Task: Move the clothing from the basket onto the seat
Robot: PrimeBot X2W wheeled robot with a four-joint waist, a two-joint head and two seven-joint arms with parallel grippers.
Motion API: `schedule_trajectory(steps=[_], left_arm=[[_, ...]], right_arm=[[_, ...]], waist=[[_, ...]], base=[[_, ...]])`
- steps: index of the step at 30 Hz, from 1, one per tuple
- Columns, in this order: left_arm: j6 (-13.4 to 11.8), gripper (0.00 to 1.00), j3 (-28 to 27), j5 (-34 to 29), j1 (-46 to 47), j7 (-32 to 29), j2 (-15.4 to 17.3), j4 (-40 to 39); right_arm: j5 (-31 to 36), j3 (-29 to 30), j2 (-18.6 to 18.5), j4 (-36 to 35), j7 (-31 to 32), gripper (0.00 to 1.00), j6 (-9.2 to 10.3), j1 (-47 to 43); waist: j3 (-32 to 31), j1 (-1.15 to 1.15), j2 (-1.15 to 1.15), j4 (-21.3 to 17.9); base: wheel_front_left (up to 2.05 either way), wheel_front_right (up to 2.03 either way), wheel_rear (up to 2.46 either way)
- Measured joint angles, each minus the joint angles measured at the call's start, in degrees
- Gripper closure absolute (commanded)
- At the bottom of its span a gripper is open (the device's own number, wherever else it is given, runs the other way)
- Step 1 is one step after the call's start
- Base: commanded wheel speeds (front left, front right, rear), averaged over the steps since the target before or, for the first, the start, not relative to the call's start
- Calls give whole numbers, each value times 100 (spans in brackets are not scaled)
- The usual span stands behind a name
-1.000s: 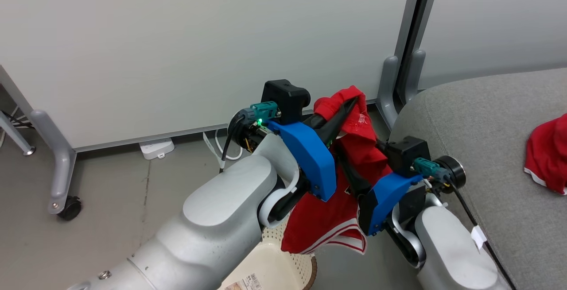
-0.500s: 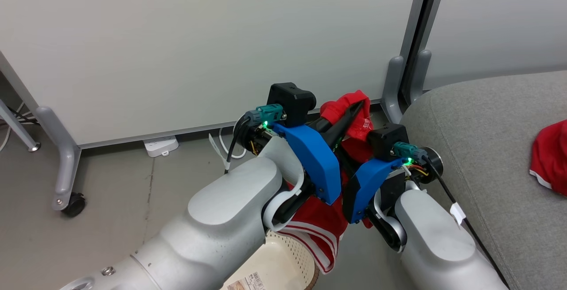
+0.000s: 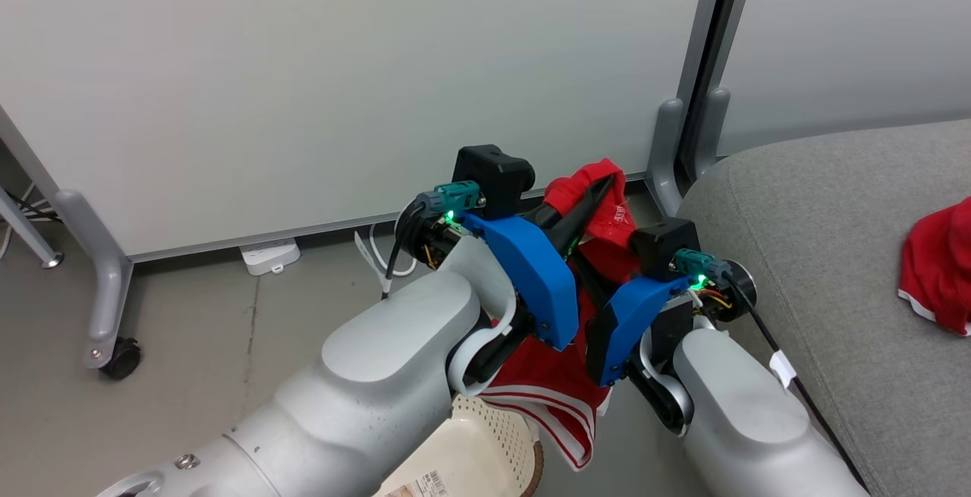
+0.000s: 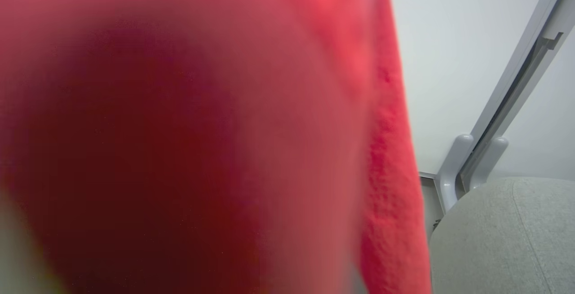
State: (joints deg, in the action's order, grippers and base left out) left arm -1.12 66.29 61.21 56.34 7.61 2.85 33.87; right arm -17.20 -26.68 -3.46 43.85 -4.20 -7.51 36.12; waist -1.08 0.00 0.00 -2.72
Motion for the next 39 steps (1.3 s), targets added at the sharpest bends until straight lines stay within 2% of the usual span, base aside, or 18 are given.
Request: schedule_trajectory(steps=[16, 17, 18, 32, 39], left_arm=[[-23, 100, 168, 196, 84, 107, 0, 125], [-23, 71, 181, 218, 85, 108, 0, 136], [-24, 0, 189, 226, 85, 110, 0, 149], [-27, 0, 309, 291, 107, 225, -1, 234], [32, 0, 333, 264, -120, 472, 75, 263]], right_arm=[[-152, -154, 2, 212, -142, 100, -1, 89], [-153, -156, 2, 227, -149, 100, 0, 89], [-159, -159, 2, 241, -162, 100, 0, 89], [-210, -181, 1, 372, -223, 100, 0, 91], [-250, -92, -38, 382, -286, 100, 0, 98]], waist=[[-9, 0, 0, -41], [-13, 0, 0, -45], [-18, 0, 0, -49], [-68, -1, 0, -29], [-59, -1, 0, 6]], base=[[0, 0, 0], [0, 0, 0], [0, 0, 0], [0, 0, 0], [0, 0, 0]])
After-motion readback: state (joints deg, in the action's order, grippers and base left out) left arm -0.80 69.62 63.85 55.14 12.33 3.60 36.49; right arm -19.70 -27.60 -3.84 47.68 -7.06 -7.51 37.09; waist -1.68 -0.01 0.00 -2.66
